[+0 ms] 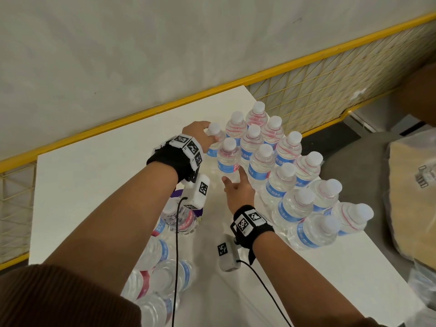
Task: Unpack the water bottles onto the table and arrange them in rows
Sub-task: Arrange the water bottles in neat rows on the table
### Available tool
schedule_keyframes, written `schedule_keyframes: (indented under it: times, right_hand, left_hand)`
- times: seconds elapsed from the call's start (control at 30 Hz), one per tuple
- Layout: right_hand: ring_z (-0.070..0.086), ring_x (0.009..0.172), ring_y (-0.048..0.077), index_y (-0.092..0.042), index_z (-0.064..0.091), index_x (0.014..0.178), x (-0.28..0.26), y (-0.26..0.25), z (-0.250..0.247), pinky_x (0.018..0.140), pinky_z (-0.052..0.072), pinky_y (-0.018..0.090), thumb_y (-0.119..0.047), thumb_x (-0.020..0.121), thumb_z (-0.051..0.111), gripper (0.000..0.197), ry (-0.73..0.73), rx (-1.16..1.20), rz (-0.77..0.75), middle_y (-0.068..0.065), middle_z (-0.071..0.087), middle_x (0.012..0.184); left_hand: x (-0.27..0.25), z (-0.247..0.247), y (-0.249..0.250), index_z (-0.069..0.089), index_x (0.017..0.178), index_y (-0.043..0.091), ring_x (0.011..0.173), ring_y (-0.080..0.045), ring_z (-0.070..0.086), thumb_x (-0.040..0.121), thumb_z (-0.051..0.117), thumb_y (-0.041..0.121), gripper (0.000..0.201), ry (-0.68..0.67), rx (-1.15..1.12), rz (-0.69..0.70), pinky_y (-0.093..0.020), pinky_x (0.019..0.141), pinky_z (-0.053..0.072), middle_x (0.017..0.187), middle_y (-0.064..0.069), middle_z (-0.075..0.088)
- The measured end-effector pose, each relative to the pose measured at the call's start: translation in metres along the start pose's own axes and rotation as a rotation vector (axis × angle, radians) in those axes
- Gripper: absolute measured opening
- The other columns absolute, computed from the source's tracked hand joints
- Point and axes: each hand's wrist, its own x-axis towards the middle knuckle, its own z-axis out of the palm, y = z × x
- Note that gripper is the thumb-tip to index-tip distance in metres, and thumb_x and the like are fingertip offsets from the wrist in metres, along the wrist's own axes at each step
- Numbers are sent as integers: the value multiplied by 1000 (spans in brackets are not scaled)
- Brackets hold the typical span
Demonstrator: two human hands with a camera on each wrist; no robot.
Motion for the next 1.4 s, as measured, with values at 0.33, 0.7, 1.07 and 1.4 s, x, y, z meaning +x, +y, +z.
schedule_keyframes:
  times: [0.33,0.7,1.07,1.4]
  right_hand:
    - [66,92,28,-32,27,145,17,3,11,89,53,41,-43,89,57,64,14,2,15,10,69,92]
    - [68,70,19,-37,9,146,-3,-11,13,62,45,19,-41,90,57,75,-25,112,-61,6,64,90]
    - [56,60,8,-36,8,149,-2,-6,16,71,54,33,-33,98,45,63,-86,56,-105,0,59,73]
    - [63,81,14,-25,19,145,-9,3,19,83,51,30,-37,97,46,57,16,260,80,14,64,106]
  left_hand:
    - [5,1,-5,51,134,25,119,-27,55,85,64,38,52,6,-46,-14,-34,101,44,136,-3,55]
    - [-3,-1,2,49,134,27,103,-28,66,86,52,57,57,-54,-157,-42,-41,97,50,134,-2,57]
    - [-11,-3,7,55,128,23,95,-32,68,93,45,51,46,-69,-257,-74,-41,93,54,122,-8,62]
    - [-19,-7,12,54,129,20,96,-32,65,94,46,47,45,-109,-303,-89,-44,91,54,122,-9,60]
